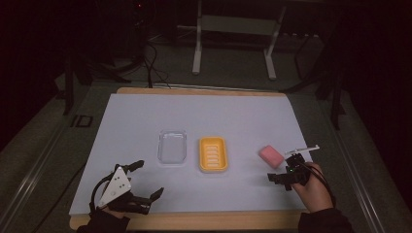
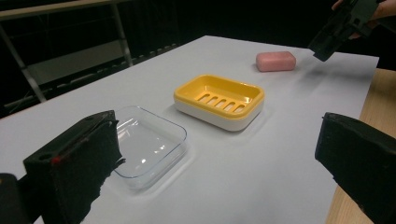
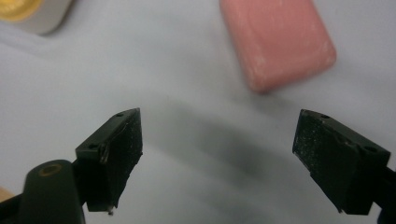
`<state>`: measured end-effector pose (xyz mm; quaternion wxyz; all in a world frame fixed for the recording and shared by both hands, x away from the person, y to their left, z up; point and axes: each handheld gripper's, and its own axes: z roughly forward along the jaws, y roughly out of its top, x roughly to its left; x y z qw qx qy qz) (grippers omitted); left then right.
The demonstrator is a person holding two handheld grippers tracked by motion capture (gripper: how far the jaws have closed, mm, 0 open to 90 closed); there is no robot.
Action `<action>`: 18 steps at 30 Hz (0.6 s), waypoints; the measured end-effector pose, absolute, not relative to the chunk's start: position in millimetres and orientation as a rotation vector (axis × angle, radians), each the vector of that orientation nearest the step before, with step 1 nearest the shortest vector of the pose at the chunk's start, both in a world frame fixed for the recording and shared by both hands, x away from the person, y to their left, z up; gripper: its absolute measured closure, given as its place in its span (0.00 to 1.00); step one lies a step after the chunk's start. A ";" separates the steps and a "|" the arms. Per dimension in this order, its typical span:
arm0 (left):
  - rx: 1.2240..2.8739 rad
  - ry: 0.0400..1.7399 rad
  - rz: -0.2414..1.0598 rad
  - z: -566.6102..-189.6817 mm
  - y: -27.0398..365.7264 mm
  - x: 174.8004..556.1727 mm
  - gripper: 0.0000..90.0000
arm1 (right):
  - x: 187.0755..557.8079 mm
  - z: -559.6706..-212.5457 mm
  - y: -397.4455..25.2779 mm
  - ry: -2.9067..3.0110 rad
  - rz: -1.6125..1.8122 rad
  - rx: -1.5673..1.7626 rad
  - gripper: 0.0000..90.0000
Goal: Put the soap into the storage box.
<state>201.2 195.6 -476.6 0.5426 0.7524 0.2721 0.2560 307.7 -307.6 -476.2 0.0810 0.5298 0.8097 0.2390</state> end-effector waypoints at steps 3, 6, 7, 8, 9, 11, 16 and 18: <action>1.785 0.646 0.609 -476.5 195.7 201.1 0.01 | 310.3 -474.9 -308.7 2.458 0.650 1.629 0.18; 1.798 0.643 0.616 -476.9 195.1 201.3 0.01 | 313.8 -475.2 -308.7 2.602 0.531 1.633 0.18; 1.800 0.644 0.615 -477.1 194.8 201.2 0.01 | 314.2 -475.9 -308.1 2.635 0.496 1.627 0.18; 1.799 0.643 0.615 -477.2 194.5 201.1 0.01 | 314.6 -476.6 -308.0 2.667 0.465 1.621 0.18; 1.799 0.644 0.615 -477.1 194.5 201.1 0.01 | 315.3 -477.3 -307.5 2.713 0.432 1.601 0.18; 1.797 0.643 0.616 -476.9 194.9 201.1 0.01 | 316.1 -477.6 -307.2 2.763 0.400 1.586 0.18; 1.797 0.643 0.613 -476.9 195.1 201.2 0.01 | 319.4 -474.2 -308.8 2.882 0.349 1.505 0.18; 1.798 0.641 0.612 -476.9 194.9 201.1 0.01 | 321.2 -473.1 -310.5 2.918 0.320 1.496 0.18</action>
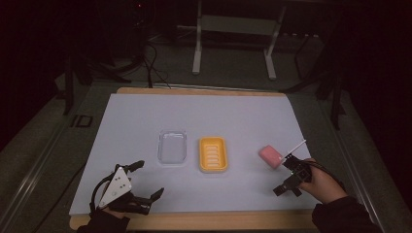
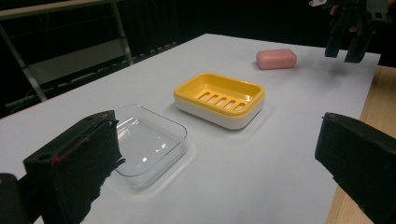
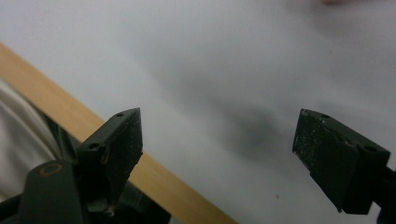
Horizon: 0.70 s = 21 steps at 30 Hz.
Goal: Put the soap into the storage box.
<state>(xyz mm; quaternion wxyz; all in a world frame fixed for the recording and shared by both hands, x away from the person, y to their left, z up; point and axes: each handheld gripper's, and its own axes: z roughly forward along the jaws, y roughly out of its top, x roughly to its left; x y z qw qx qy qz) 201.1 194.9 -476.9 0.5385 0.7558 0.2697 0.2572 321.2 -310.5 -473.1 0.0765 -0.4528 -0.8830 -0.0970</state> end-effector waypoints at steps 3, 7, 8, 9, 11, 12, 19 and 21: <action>1.798 0.641 0.612 -476.9 194.9 201.1 0.01 | 324.0 -472.5 -313.9 -2.672 -0.247 -1.283 0.17; 1.797 0.641 0.611 -476.9 195.0 201.0 0.01 | 327.7 -471.9 -319.6 -2.691 -0.152 -1.218 0.17; 1.797 0.641 0.611 -476.9 194.9 201.0 0.01 | 328.9 -471.2 -321.1 -2.684 -0.137 -1.216 0.17; 1.798 0.642 0.610 -476.9 194.8 201.1 0.01 | 330.3 -470.3 -322.7 -2.684 -0.128 -1.214 0.17; 1.797 0.642 0.611 -477.0 194.6 201.0 0.01 | 334.1 -468.4 -326.7 -2.680 -0.108 -1.216 0.17; 1.797 0.642 0.610 -476.9 194.6 201.1 0.01 | 336.3 -467.3 -328.9 -2.680 -0.099 -1.218 0.17; 1.798 0.642 0.610 -477.0 194.5 201.0 0.01 | 352.1 -462.5 -340.7 -2.680 -0.025 -1.226 0.18; 1.799 0.643 0.608 -477.1 194.6 201.1 0.01 | 355.6 -462.5 -341.8 -2.699 0.013 -1.207 0.18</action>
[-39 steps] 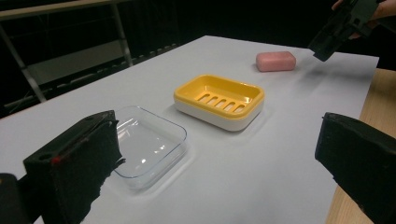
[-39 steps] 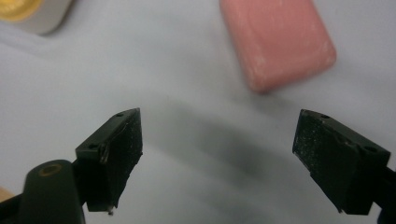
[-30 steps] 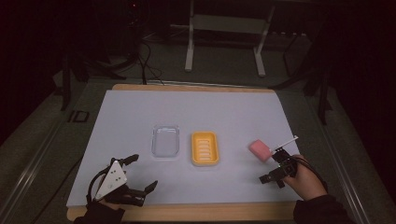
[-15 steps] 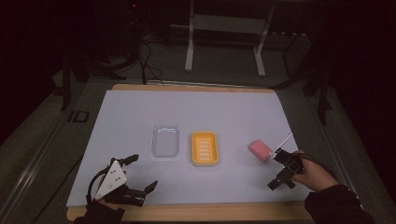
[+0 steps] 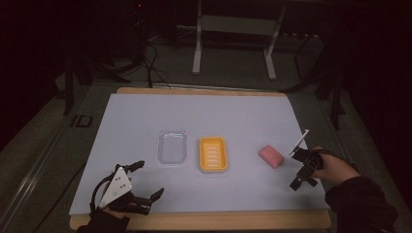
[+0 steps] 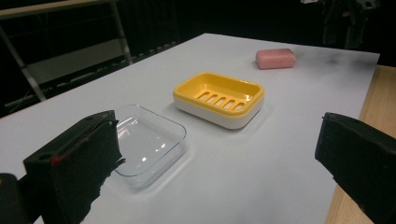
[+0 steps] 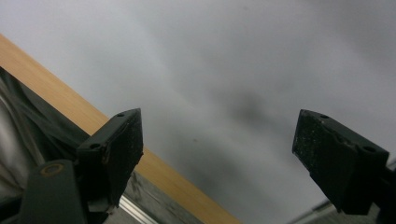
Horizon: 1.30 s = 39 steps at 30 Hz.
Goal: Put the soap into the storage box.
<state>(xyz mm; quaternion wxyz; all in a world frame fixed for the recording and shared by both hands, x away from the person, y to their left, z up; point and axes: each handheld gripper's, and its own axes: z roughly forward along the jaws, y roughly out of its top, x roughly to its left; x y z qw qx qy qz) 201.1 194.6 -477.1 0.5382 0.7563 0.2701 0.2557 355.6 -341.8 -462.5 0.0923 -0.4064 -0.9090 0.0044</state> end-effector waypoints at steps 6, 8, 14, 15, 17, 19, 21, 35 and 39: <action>1.800 0.641 0.606 -477.2 194.6 201.2 0.01 | 369.7 -461.5 -343.1 -2.698 0.032 -1.241 0.18; 1.803 0.641 0.607 -477.3 194.2 200.9 0.01 | 372.1 -461.2 -342.3 -2.697 0.018 -1.246 0.18; 1.798 0.645 0.607 -477.2 195.3 201.4 0.01 | 386.5 -460.4 -331.9 -2.751 -0.091 -1.241 0.21; 1.797 0.645 0.607 -477.1 195.4 201.3 0.01 | 388.2 -459.8 -330.2 -2.761 -0.120 -1.239 0.21; 1.799 0.644 0.607 -477.2 195.2 201.3 0.01 | 391.1 -458.1 -326.5 -2.783 -0.179 -1.242 0.21; 1.799 0.644 0.606 -477.3 194.8 201.4 0.01 | 393.5 -456.8 -323.0 -2.792 -0.229 -1.248 0.21; 1.799 0.644 0.605 -477.4 194.8 201.5 0.01 | 396.2 -455.7 -319.8 -2.789 -0.273 -1.264 0.21; 1.799 0.642 0.608 -477.1 195.8 200.4 0.01 | 412.1 -466.3 -295.6 -2.903 -0.386 -1.247 0.22; 1.799 0.643 0.608 -477.1 195.8 200.3 0.01 | 416.1 -470.5 -294.9 -2.888 -0.426 -1.274 0.26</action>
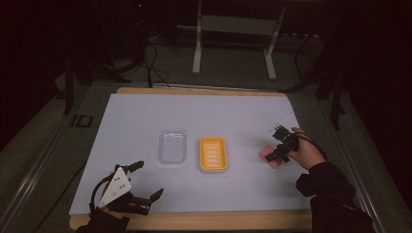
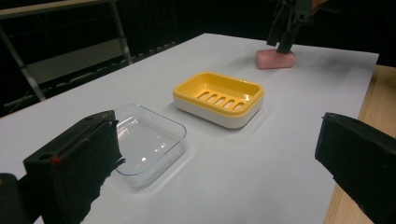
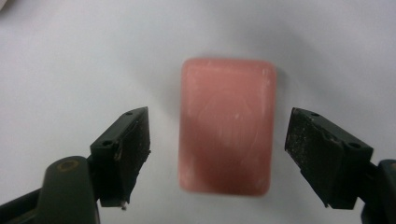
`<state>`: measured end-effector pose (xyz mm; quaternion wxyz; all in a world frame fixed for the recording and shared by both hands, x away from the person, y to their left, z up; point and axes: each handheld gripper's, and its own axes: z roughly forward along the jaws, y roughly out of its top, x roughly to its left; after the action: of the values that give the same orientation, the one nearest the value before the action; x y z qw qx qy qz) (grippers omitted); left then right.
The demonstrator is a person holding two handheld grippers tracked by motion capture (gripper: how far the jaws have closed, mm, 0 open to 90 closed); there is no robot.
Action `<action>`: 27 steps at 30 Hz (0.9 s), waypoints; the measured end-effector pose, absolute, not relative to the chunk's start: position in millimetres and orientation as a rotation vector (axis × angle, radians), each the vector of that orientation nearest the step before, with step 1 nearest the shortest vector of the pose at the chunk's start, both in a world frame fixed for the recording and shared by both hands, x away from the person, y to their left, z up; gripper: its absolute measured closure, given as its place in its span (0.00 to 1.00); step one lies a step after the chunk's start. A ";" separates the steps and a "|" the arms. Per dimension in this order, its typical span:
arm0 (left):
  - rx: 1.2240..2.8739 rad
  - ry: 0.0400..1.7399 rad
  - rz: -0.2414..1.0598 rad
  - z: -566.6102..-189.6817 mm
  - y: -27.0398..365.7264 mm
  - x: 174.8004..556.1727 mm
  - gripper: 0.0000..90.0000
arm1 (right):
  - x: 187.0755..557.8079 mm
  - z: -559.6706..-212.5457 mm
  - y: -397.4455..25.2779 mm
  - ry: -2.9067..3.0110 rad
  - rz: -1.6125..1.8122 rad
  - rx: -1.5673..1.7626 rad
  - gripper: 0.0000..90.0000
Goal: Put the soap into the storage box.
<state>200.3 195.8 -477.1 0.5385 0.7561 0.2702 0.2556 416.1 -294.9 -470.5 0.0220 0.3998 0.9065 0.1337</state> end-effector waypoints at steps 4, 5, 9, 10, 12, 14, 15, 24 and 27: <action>1.798 0.643 0.608 -477.2 195.8 200.3 0.01 | 419.8 -477.5 -293.4 2.813 0.377 1.248 0.26; 1.798 0.643 0.608 -477.2 195.9 200.3 0.01 | 420.8 -480.9 -292.2 2.825 0.359 1.245 0.26; 1.798 0.643 0.605 -477.3 195.5 200.3 0.01 | 421.7 -485.9 -289.9 2.841 0.332 1.226 0.26; 1.800 0.640 0.605 -477.4 195.4 200.2 0.01 | 421.9 -489.3 -287.8 2.857 0.306 1.223 0.26; 1.800 0.640 0.604 -477.4 195.2 200.3 0.01 | 422.3 -492.8 -286.5 2.861 0.276 1.230 0.29; 1.802 0.640 0.605 -477.5 195.1 200.3 0.01 | 422.9 -495.4 -286.2 2.855 0.238 1.238 0.34; 1.800 0.640 0.603 -477.6 195.0 200.5 0.01 | 423.1 -497.3 -286.4 2.846 0.217 1.260 0.36; 1.806 0.640 0.607 -477.6 194.9 200.3 0.01 | 421.7 -496.4 -279.9 2.766 0.134 1.419 0.42; 1.803 0.643 0.605 -477.8 194.9 200.9 0.01 | 421.4 -494.4 -279.1 2.756 0.122 1.500 0.42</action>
<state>200.9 194.9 -477.8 0.5370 0.7577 0.2700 0.2541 421.4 -279.1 -494.4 0.0005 0.4777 0.8776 0.0390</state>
